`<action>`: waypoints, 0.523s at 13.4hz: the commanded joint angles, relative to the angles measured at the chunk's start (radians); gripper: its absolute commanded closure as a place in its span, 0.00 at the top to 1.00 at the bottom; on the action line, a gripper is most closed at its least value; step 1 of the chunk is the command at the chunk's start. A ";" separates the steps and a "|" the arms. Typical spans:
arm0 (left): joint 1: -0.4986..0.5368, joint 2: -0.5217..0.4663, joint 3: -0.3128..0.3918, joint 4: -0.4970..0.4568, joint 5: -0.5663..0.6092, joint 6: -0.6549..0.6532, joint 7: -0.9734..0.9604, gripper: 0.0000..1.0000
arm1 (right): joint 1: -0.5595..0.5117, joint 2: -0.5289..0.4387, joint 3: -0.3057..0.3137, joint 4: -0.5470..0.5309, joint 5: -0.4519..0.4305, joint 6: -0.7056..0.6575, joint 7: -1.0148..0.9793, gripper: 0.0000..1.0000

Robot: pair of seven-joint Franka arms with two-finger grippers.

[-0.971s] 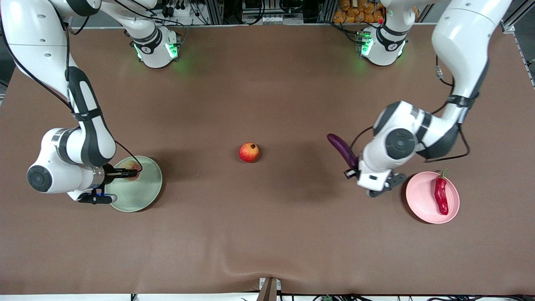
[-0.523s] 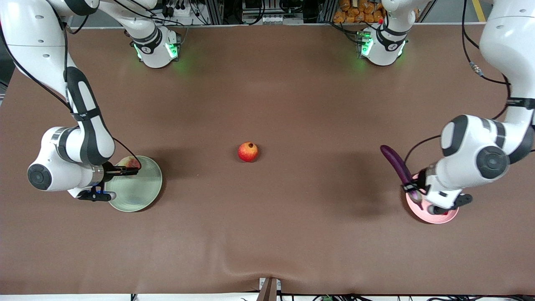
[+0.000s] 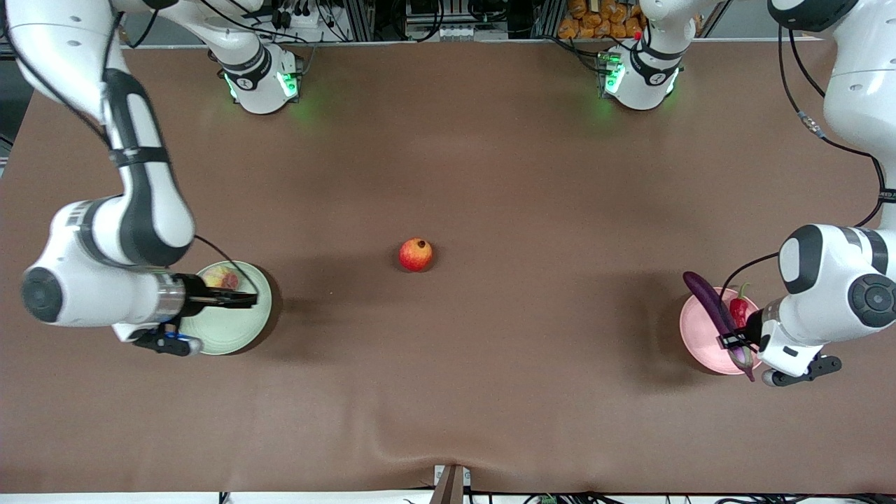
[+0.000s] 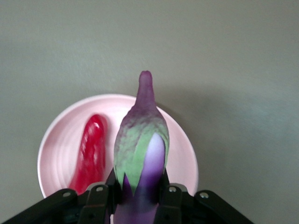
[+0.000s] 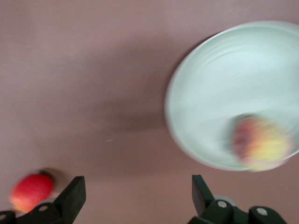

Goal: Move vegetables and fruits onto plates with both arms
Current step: 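Lower the eggplant onto the pink plate while the right gripper releases the peach, then grasp the red apple with the right gripper while the left gripper lifts away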

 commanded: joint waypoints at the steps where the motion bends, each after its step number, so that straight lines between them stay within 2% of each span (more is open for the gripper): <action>1: 0.005 0.043 0.000 0.025 0.020 0.023 0.053 0.00 | 0.123 0.027 -0.007 0.021 0.039 0.055 0.250 1.00; 3: 0.011 0.056 0.002 0.025 0.024 0.024 0.076 0.00 | 0.209 0.048 -0.009 0.021 0.099 0.136 0.443 1.00; 5: 0.011 0.062 0.020 0.026 0.021 0.035 0.084 0.00 | 0.266 0.069 -0.009 0.021 0.104 0.166 0.619 1.00; 6: 0.011 0.062 0.020 0.025 0.021 0.042 0.084 0.21 | 0.279 0.079 -0.009 0.020 0.108 0.177 0.671 1.00; 7: 0.013 0.066 0.022 0.023 0.018 0.052 0.082 0.99 | 0.305 0.088 -0.009 0.020 0.112 0.197 0.699 1.00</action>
